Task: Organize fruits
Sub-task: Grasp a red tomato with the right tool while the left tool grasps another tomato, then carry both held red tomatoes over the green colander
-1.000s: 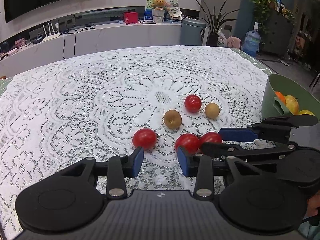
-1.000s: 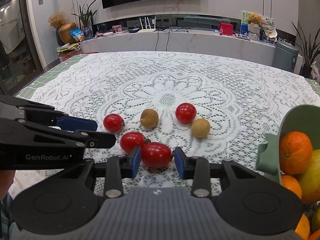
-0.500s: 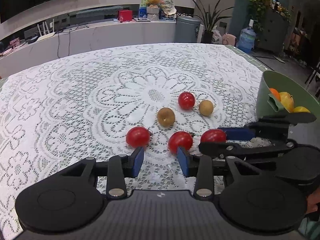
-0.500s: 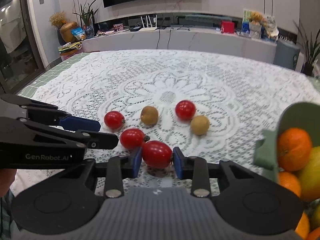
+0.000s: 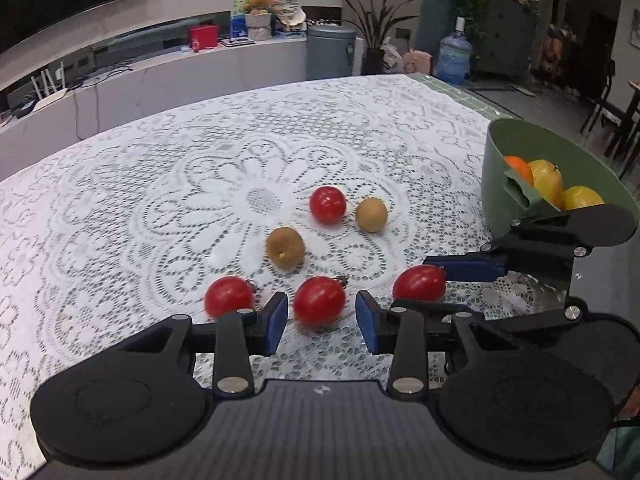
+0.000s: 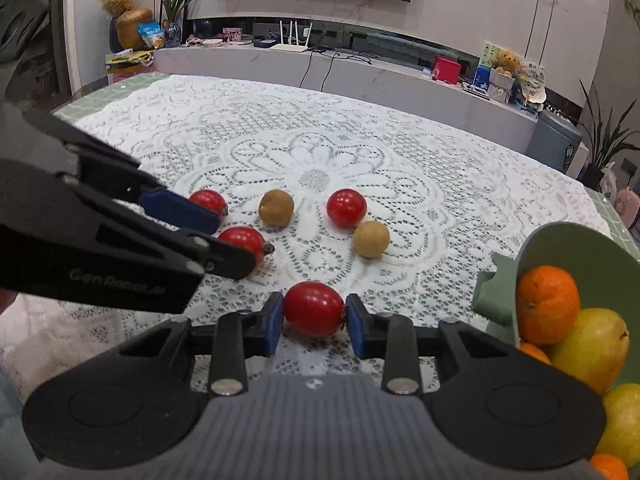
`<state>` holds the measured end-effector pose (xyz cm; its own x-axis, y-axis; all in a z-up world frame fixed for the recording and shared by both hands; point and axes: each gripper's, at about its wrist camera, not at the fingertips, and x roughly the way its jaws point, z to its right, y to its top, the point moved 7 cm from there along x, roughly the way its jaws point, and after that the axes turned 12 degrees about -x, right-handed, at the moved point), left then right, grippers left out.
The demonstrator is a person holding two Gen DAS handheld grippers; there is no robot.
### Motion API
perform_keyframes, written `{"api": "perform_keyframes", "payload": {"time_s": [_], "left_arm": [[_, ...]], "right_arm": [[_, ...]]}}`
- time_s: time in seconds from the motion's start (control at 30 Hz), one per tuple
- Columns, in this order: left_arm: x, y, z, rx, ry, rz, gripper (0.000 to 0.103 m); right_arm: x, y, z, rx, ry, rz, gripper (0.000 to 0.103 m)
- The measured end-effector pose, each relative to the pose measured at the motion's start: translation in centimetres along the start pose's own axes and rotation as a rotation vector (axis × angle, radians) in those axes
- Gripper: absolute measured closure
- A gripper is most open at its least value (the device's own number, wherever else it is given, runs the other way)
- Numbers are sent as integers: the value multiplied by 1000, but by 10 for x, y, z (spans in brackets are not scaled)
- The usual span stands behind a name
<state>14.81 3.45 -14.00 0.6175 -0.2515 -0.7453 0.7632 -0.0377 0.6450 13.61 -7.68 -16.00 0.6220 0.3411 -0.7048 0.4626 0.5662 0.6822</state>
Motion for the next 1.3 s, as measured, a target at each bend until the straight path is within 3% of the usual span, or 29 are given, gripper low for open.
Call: {"api": "perform_keyframes", "payload": {"time_s": [0.17,0.33,0.53,0.9,1.3], "left_arm": [[12,-1,0,-12,24,-16,57],[15,-2,2,-12,40,-14,68],[11,-3,0,-41,57,-9,68],[-24,-3,1,-87,79,34,68],[-61,0,25,-69,65,86,68]], "right_arm": [[0,0,-1,0,1,1,72],[0,-1,-1,-3,1,1,72],[0,0,-2,-6,-2,0,72],[-26,10,-13,-42,8,62,72],[-72,12,-9,-48,-9,128,72]]}}
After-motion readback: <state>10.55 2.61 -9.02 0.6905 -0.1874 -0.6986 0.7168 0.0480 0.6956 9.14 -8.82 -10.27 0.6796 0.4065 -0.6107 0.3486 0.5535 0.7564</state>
